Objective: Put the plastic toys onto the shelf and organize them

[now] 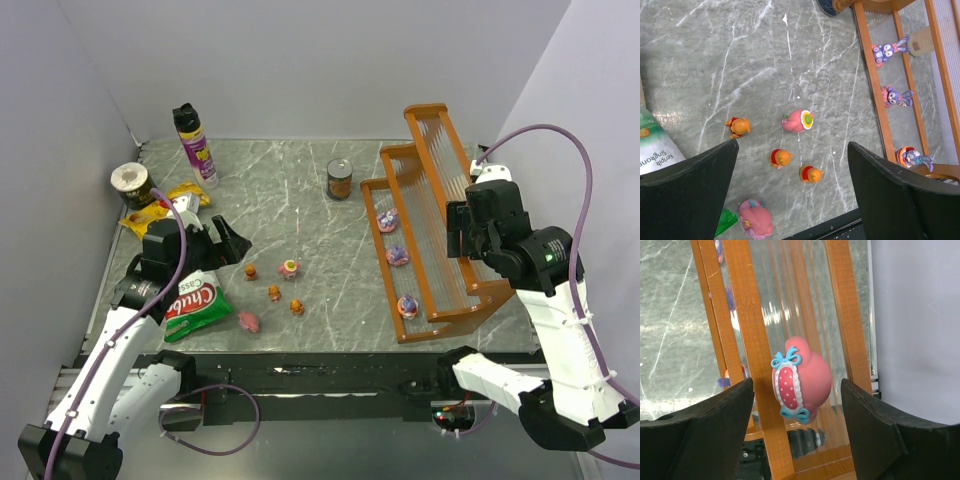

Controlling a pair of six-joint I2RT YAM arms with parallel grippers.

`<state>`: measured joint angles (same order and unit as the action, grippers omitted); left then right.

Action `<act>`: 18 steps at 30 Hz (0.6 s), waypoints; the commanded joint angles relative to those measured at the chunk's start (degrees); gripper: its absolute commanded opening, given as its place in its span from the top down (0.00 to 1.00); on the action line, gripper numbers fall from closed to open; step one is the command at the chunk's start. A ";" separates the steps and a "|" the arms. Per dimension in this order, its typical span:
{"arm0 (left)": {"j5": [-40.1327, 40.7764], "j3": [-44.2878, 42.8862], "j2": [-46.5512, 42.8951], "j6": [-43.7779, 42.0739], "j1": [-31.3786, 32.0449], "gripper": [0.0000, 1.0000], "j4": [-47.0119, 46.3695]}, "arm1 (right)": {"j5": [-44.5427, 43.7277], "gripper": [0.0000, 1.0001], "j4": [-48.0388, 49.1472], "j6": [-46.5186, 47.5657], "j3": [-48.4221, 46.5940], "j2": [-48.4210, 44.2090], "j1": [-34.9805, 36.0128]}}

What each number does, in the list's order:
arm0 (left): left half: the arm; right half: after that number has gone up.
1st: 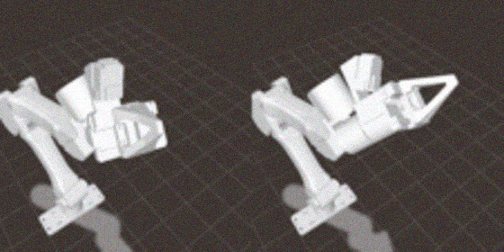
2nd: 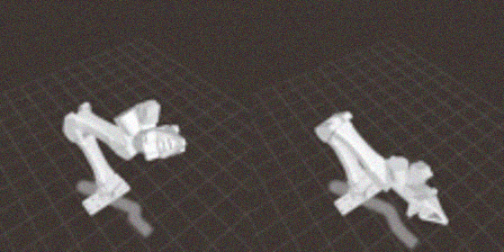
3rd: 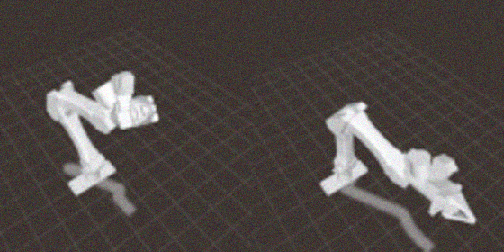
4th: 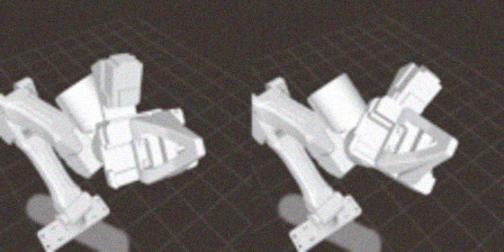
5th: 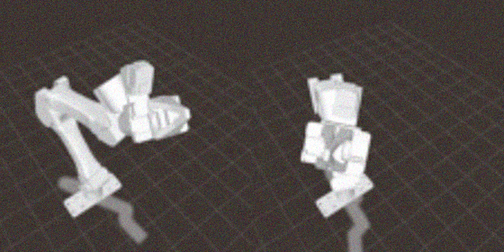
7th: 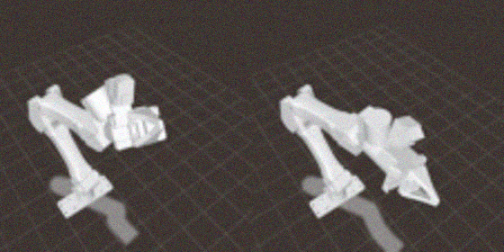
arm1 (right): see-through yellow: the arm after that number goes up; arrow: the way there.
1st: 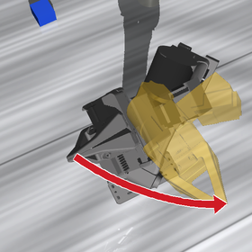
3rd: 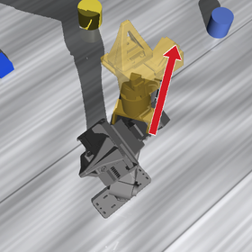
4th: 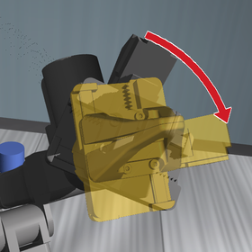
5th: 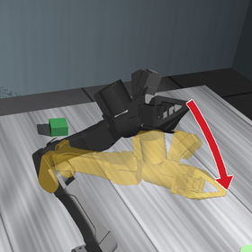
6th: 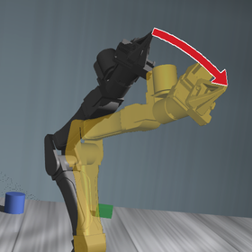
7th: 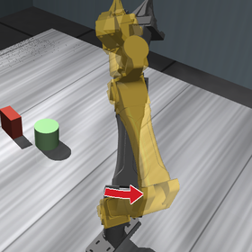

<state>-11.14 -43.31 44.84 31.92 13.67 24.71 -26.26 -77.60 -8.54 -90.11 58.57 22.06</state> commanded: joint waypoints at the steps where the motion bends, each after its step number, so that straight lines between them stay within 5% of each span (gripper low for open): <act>1: -0.03 0.16 -0.28 -0.72 -0.31 0.04 -1.51 | -0.90 0.22 -6.51 -0.69 -2.79 0.23 0.00; 12: 0.24 0.07 -0.63 -0.72 -0.31 0.04 -1.42 | -1.69 0.17 -7.21 -1.92 -10.08 2.25 -0.09; 18: 0.76 0.07 -0.81 -0.72 -0.31 0.04 -1.33 | 5.51 0.16 -1.69 0.09 -13.95 2.96 0.69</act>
<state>-11.09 -43.31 44.82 31.92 13.67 24.71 -25.58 -77.56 -9.52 -101.10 61.36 22.09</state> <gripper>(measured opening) 0.966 0.836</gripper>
